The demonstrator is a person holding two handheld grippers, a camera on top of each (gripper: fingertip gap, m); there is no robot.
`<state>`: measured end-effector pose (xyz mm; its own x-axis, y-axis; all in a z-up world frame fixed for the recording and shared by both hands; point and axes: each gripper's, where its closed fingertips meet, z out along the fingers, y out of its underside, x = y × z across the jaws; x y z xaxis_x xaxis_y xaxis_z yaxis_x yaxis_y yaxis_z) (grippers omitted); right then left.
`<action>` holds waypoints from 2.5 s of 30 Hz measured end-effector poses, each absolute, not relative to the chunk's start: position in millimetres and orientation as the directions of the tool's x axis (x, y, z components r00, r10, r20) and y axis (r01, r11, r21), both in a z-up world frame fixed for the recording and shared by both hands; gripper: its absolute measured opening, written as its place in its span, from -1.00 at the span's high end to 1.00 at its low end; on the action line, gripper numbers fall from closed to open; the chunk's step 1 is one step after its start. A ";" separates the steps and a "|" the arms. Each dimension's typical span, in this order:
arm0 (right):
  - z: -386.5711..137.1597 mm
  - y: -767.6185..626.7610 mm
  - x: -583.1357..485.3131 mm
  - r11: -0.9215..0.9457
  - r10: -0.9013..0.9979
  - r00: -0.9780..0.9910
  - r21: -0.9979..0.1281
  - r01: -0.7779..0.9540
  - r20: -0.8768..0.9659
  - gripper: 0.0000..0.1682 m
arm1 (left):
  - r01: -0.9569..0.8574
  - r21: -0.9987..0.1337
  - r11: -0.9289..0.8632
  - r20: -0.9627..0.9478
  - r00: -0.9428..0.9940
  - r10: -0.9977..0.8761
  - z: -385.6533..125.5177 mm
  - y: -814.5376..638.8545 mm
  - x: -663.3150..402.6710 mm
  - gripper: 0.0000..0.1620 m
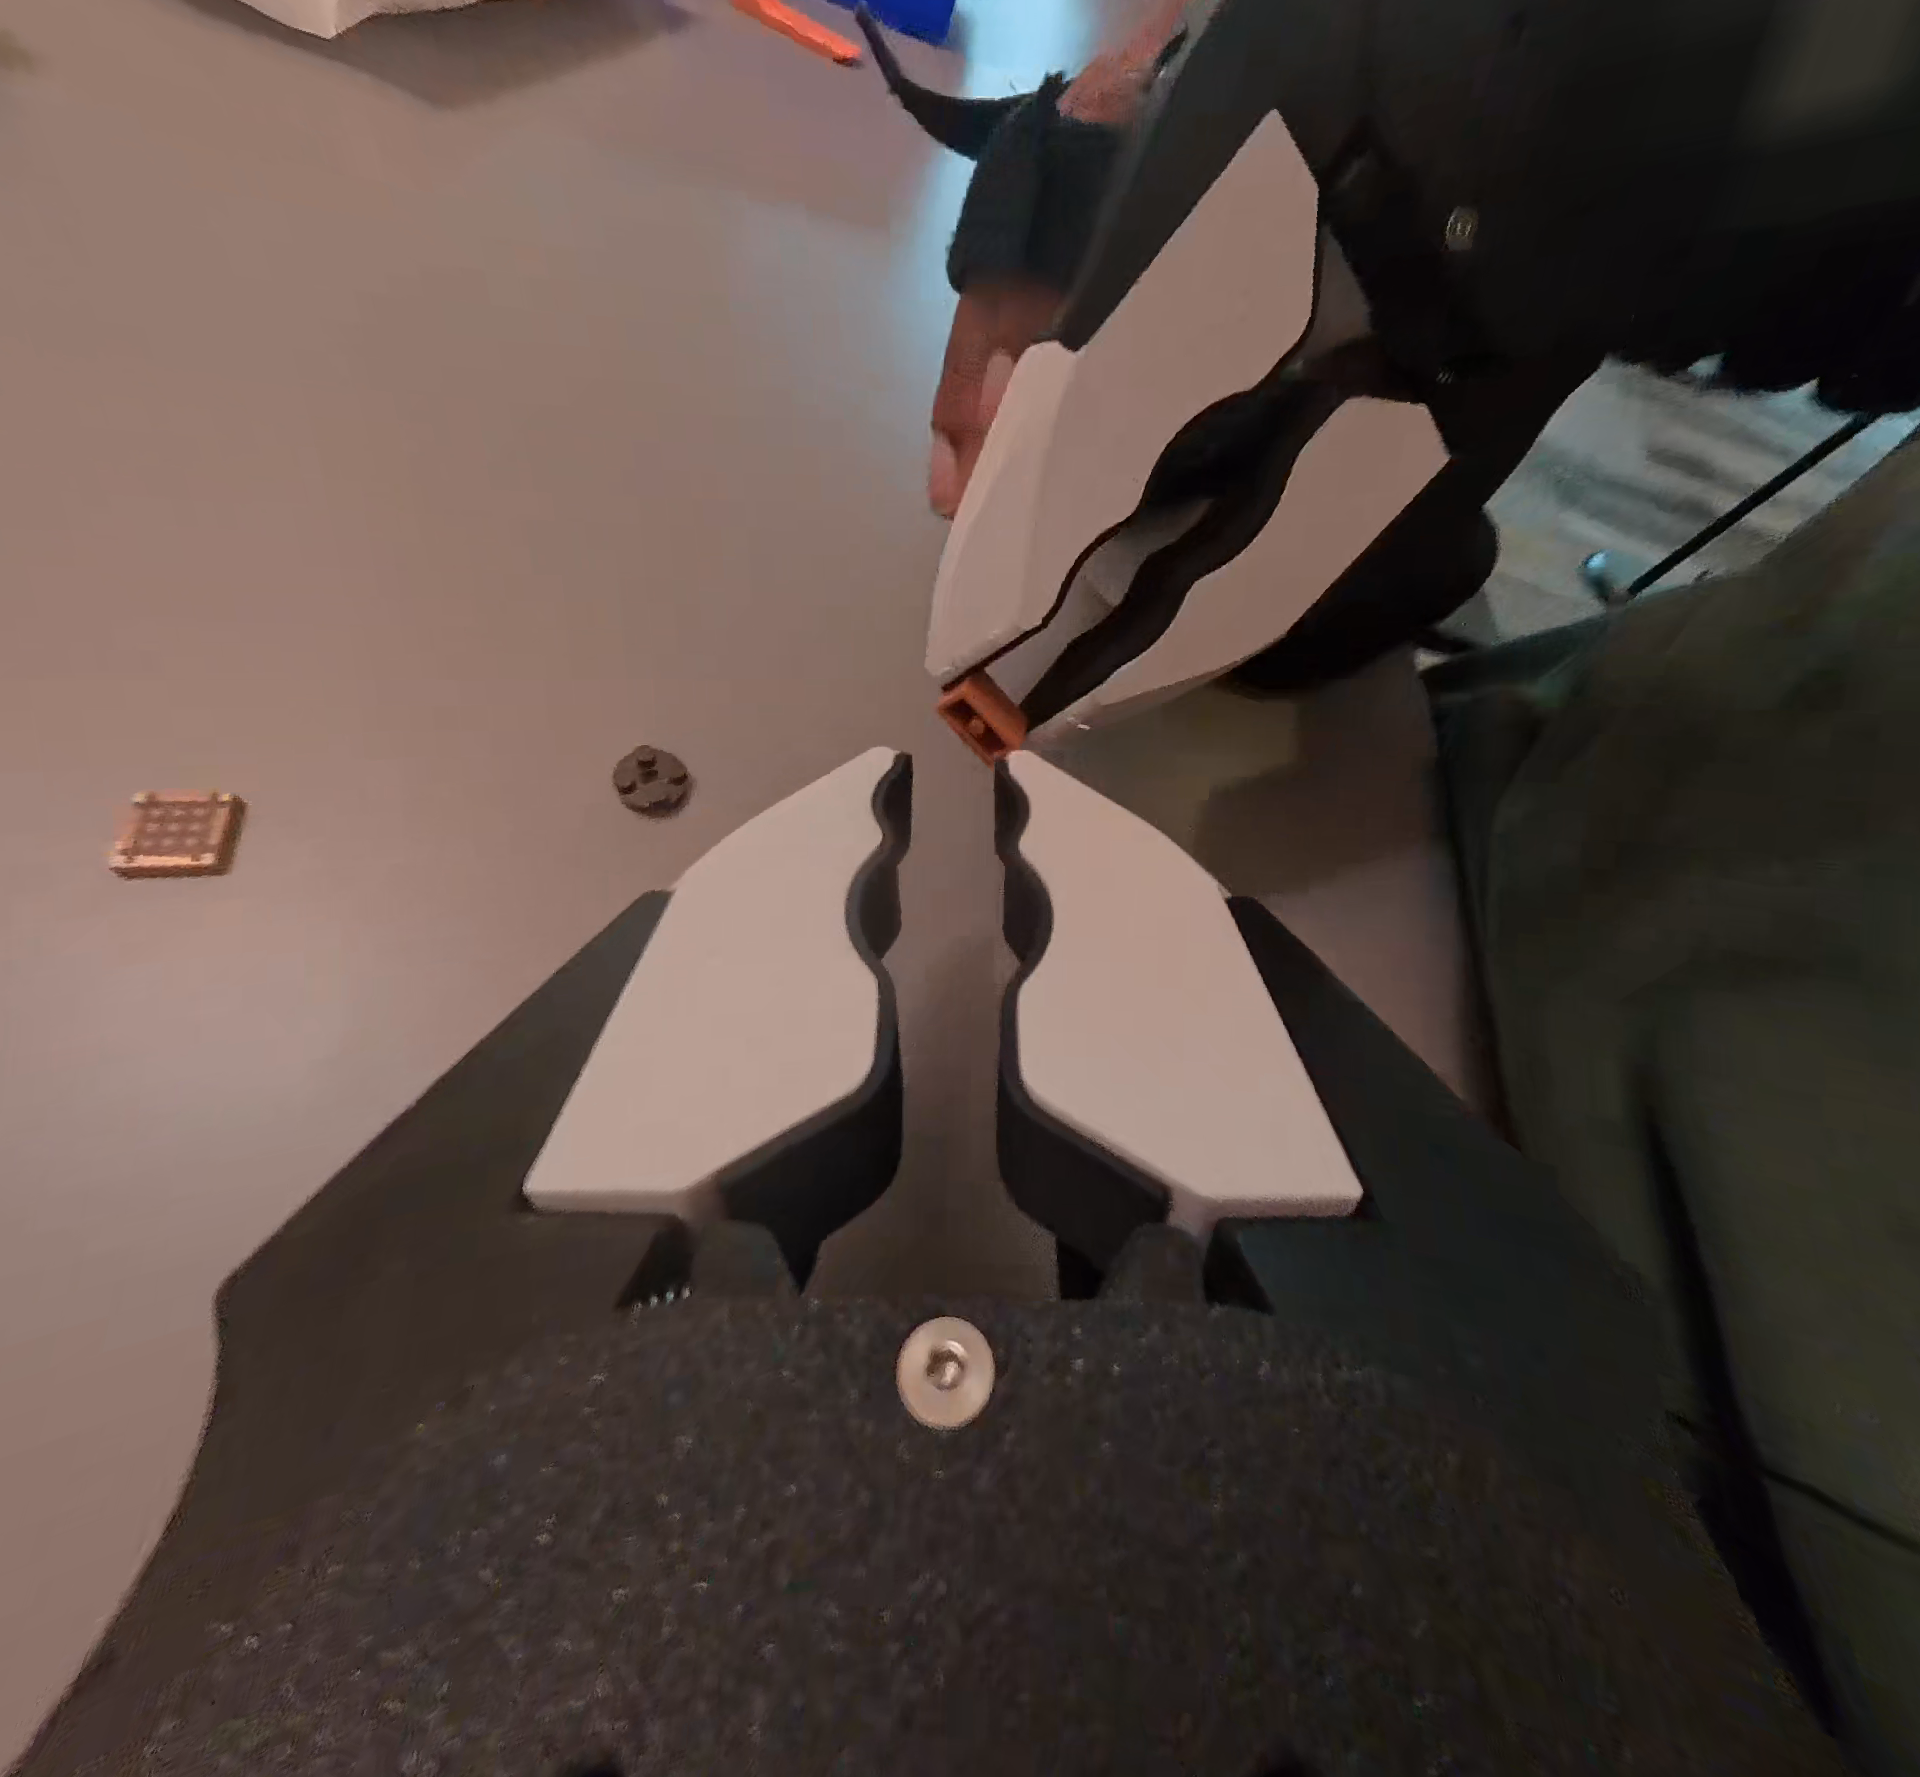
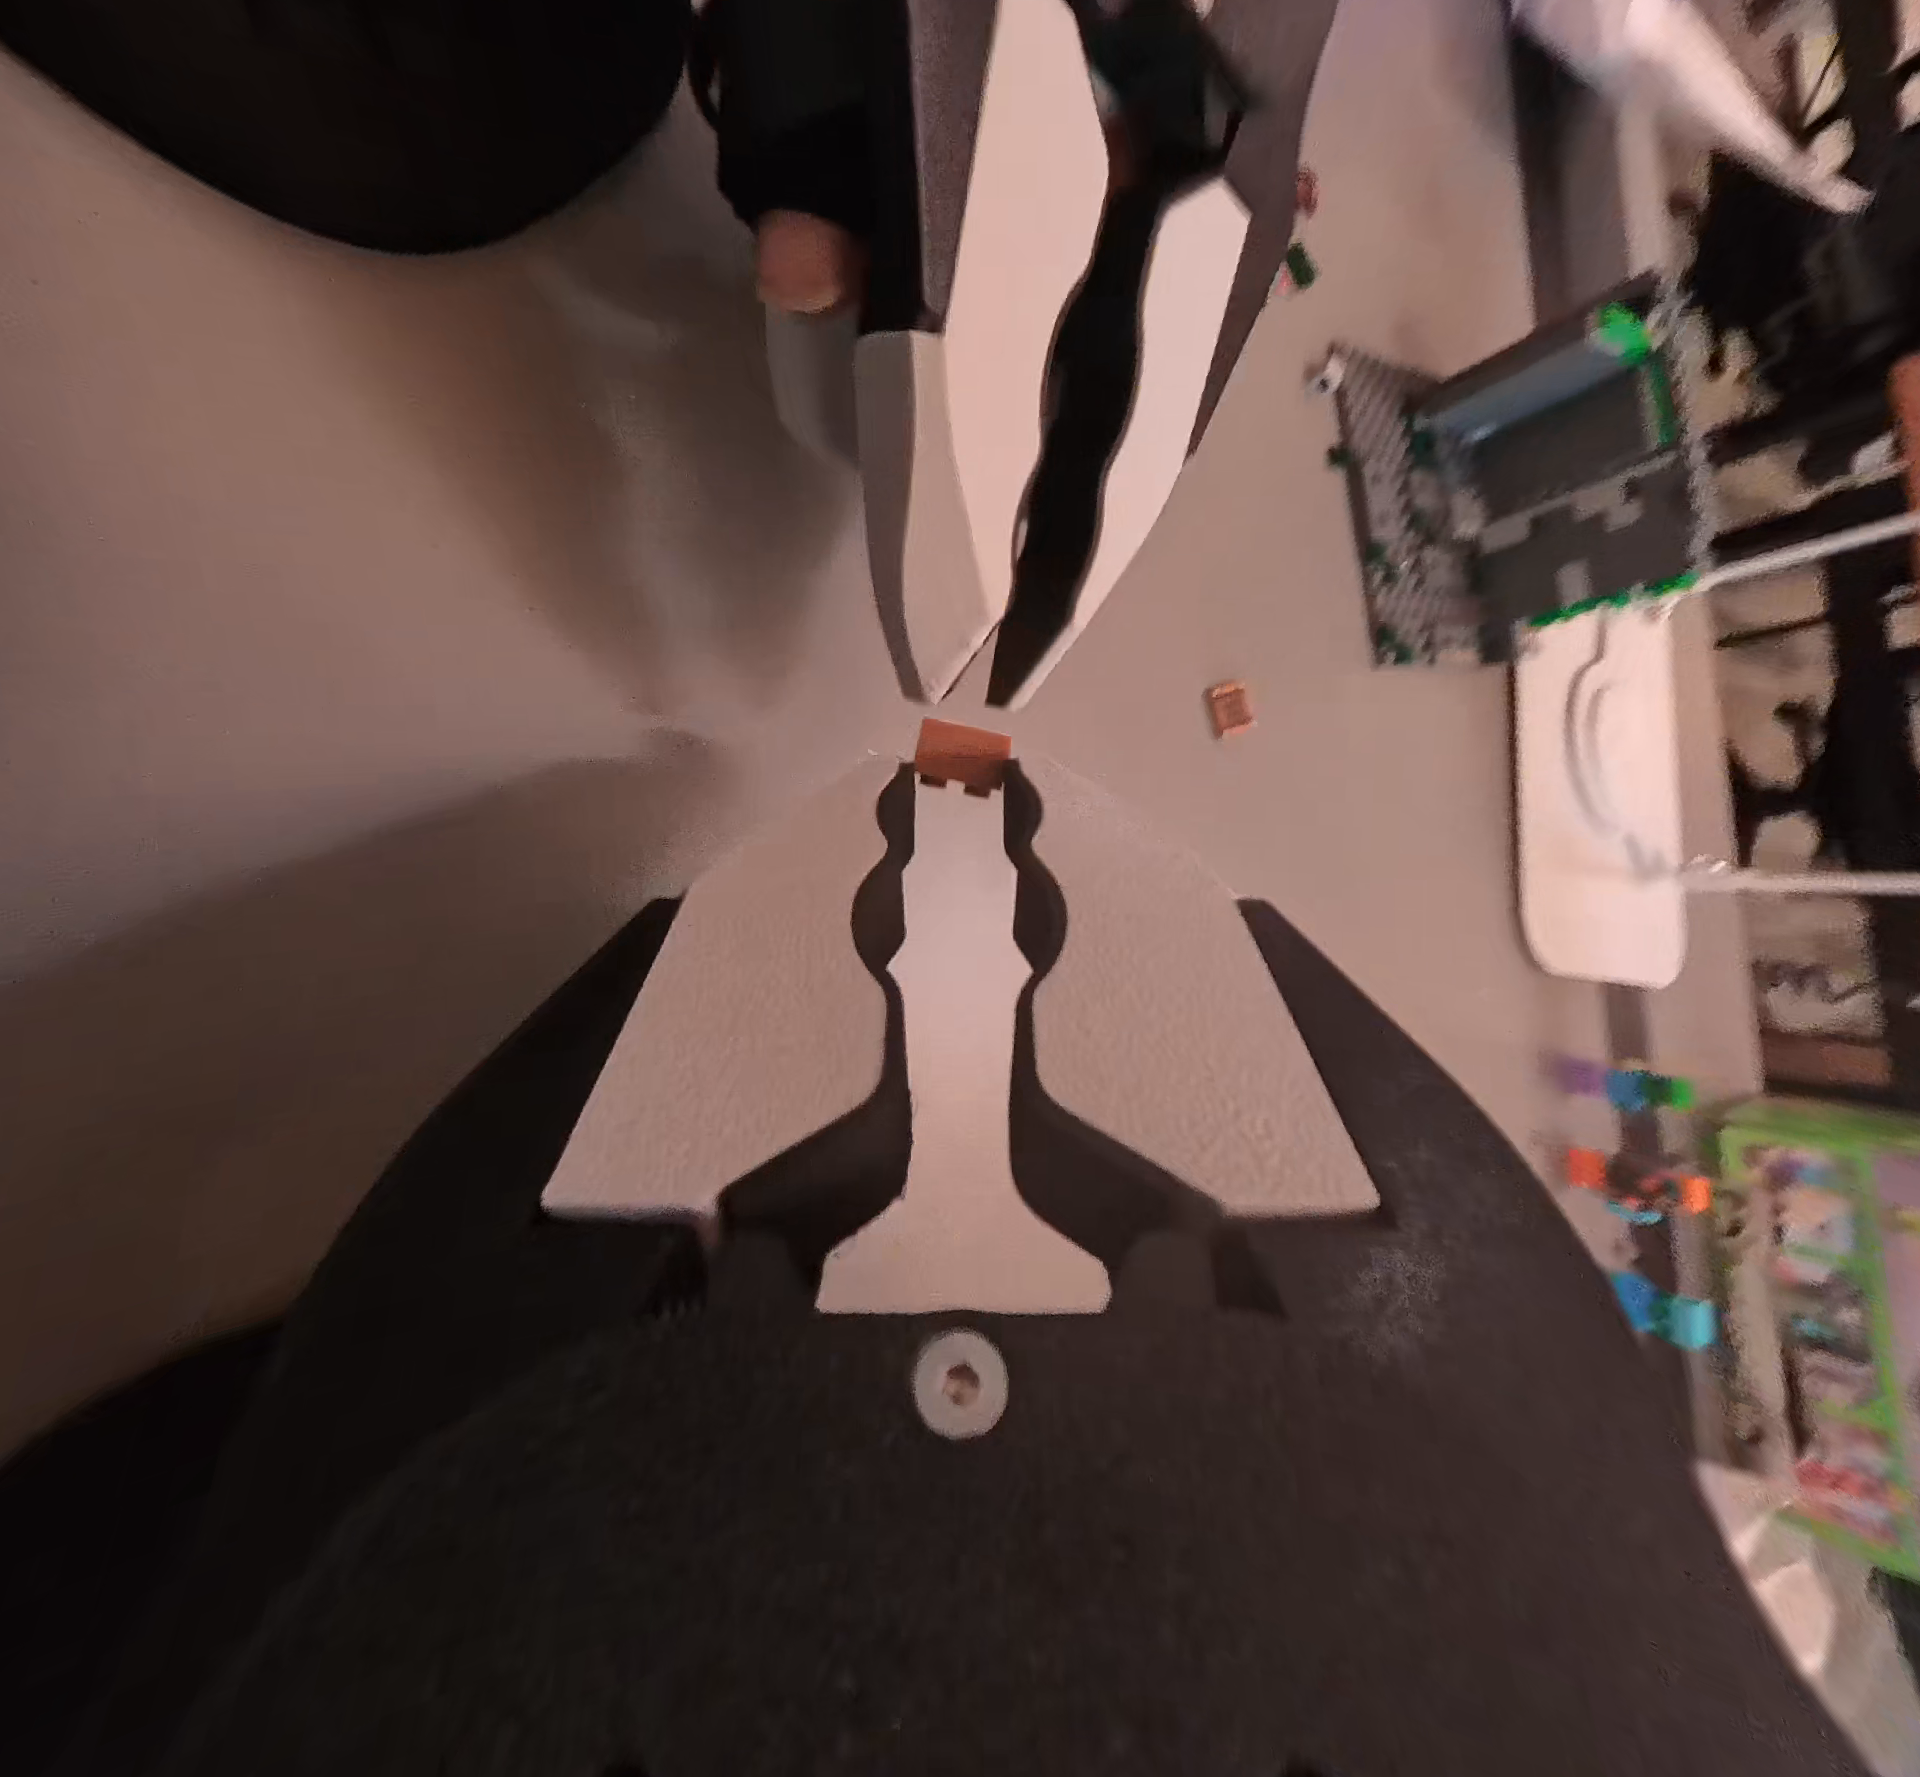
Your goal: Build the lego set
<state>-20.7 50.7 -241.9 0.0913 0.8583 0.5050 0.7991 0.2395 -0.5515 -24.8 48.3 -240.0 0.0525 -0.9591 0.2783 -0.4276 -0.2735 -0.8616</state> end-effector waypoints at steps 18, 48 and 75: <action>-209.7 60.2 -26.5 0.462 0.774 0.040 -0.605 0.648 0.633 0.81 | -0.223 -0.778 -0.587 0.613 -0.068 -0.787 -204.9 53.6 -16.9 0.90; -155.0 19.8 -25.6 0.635 0.716 0.063 -0.686 0.354 0.695 0.78 | -0.135 -0.658 -0.740 0.665 -0.565 -0.488 -142.6 10.0 -18.4 0.91; -166.2 44.4 -19.0 0.514 0.750 0.091 -0.664 0.544 0.655 0.81 | -0.107 -0.749 -0.654 0.651 -0.304 -0.696 -163.2 38.3 -17.1 0.81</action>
